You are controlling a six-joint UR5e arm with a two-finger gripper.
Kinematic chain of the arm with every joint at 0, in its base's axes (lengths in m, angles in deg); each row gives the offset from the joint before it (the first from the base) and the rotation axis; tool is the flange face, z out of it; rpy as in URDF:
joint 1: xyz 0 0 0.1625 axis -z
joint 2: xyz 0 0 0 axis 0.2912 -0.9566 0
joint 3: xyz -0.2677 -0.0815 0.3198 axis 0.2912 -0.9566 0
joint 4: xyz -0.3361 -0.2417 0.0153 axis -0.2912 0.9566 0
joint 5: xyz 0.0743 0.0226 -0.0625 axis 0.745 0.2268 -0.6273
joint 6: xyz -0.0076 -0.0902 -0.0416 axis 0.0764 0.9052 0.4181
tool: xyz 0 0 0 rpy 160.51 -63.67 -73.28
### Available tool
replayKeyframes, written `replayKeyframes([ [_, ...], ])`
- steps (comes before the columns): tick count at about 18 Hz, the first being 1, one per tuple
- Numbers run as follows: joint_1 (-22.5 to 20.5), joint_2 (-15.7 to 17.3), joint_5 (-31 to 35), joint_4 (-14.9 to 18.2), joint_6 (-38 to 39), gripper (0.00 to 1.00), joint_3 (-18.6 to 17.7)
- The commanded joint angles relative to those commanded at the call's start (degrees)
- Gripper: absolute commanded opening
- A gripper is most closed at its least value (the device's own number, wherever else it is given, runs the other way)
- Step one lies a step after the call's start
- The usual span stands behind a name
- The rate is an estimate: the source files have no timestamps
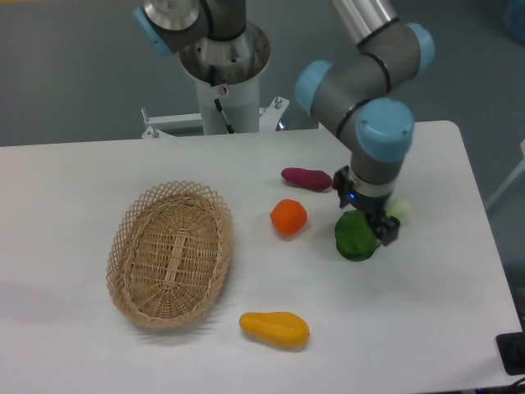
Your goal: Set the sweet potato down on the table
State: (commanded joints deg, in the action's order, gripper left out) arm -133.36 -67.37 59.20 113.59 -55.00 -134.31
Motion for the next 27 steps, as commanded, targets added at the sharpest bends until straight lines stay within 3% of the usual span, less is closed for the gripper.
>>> replayKeyframes([
  [11, -0.5, -5.9, -0.4, 0.3, 3.0, 1.00, 9.6],
  [19, -1.1, -8.2, -0.7, 0.3, 5.3, 1.00, 12.8],
  [27, -1.1, -8.4, -0.5, 0.3, 5.5, 1.00, 12.6],
])
